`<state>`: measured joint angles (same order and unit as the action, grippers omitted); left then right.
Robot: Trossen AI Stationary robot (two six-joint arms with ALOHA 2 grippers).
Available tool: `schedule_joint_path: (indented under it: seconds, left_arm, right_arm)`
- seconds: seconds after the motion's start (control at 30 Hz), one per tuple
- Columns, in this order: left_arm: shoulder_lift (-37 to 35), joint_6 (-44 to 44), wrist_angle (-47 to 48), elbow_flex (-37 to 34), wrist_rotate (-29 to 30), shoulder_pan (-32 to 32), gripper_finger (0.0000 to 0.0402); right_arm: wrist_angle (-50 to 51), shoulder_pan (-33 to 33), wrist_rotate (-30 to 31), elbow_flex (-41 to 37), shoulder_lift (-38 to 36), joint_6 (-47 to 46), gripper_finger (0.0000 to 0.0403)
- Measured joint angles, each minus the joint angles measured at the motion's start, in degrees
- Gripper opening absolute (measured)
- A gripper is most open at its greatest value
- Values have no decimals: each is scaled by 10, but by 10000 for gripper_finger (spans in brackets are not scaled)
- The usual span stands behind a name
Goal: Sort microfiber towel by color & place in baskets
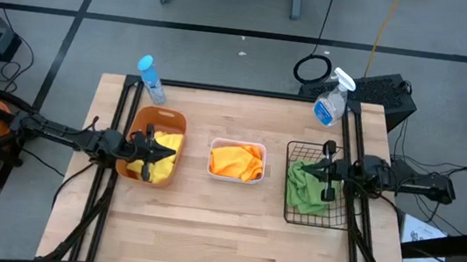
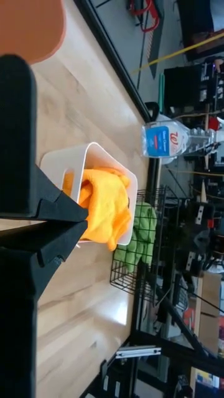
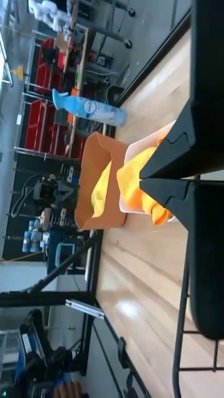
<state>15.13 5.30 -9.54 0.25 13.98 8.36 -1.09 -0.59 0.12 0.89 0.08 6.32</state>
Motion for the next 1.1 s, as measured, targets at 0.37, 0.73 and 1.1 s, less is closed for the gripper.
schedule_joint_path:
  seconds: [0.37, 0.73, 1.1]
  left_arm:
    - [-20, -16, -2, 0, -2, 0, 10]
    - [-33, -19, -2, 0, -2, 0, 10]
    - [-90, -42, 41, 0, -16, 0, 3]
  right_arm:
    - [1, 18, -1, 0, 1, -22, 0]
    - [2, 17, -4, 0, 1, -24, 0]
    - [1, 17, -2, 0, 1, -26, 0]
